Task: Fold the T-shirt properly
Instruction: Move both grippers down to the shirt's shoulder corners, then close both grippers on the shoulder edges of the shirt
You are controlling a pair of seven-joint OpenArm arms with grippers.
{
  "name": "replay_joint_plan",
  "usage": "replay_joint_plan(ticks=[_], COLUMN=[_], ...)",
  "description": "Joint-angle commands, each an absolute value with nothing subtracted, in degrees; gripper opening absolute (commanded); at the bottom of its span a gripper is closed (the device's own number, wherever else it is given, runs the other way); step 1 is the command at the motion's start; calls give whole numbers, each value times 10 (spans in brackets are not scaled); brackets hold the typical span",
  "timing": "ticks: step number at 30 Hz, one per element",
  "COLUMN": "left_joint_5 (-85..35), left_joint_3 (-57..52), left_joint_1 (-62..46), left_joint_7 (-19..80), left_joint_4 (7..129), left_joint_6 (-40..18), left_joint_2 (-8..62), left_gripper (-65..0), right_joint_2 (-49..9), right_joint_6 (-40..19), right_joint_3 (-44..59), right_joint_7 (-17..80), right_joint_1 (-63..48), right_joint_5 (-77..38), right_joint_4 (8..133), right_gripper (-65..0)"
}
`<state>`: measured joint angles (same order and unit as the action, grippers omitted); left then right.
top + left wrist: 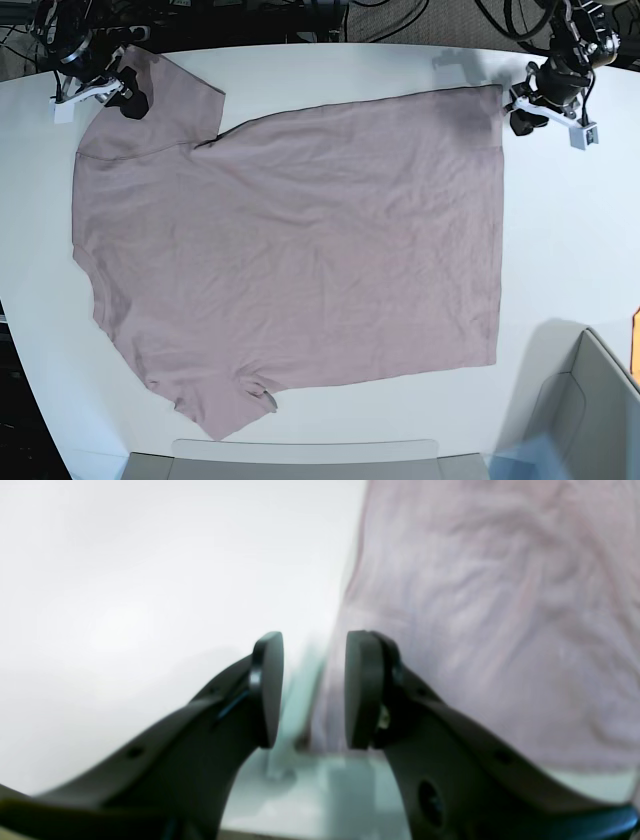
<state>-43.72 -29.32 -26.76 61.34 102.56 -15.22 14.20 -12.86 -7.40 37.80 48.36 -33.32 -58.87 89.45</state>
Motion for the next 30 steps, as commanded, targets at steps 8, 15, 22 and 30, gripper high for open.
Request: replay_joint_plan(ticks=[8,15,22,30], left_joint_5=[-476,-473,-472,-472], left_joint_3=[-284,-271,-206,-207], left_joint_1=[-271,-271,-271,-271], left_joint_7=[607,608,599,577], left_joint_4=[968,918,909,863], left_joint_6=[-205,-239,-238,-238], left_joint_2=[162,161,166,167], left_gripper=[-442,-442,-467,-650], right_joint_2=[-136,-137,-133,-142], right_joint_6=[-44,-44,-44,-44], right_joint_3=[373,371,329,333], right_joint_7=[531,531,531,531], right_joint_1=[-343,-343,-335,-337], right_joint_5=[-537,-537,-537,-535], right_joint_4=[885,885,885,887], right_gripper=[-430,-430,-430,-610])
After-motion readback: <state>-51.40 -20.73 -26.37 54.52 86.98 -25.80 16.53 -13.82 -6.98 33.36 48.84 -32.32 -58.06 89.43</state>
